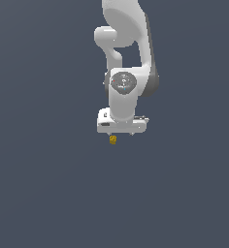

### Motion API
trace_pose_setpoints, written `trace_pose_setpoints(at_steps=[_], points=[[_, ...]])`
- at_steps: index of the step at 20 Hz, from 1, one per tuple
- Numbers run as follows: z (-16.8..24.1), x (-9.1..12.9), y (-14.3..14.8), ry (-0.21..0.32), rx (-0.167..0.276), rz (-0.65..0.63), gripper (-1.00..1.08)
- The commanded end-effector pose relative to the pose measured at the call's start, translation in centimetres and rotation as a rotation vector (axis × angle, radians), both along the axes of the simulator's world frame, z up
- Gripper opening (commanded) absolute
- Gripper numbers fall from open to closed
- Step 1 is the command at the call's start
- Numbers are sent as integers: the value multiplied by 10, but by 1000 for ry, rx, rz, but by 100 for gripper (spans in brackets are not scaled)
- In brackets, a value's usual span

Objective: Pick up the object and move it to a goal position.

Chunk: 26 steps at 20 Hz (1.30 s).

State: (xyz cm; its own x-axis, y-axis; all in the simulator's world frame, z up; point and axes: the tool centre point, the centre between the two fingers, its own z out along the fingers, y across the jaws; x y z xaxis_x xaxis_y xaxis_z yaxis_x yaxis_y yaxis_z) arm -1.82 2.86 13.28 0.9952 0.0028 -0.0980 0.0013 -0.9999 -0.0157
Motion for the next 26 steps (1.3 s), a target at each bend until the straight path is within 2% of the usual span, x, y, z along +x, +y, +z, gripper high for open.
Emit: trace_pose_setpoints(at_steps=[1, 26], points=[[-1, -1, 0, 0, 0, -3, 100], [-60, -34, -37, -93, -29, -274, 100]])
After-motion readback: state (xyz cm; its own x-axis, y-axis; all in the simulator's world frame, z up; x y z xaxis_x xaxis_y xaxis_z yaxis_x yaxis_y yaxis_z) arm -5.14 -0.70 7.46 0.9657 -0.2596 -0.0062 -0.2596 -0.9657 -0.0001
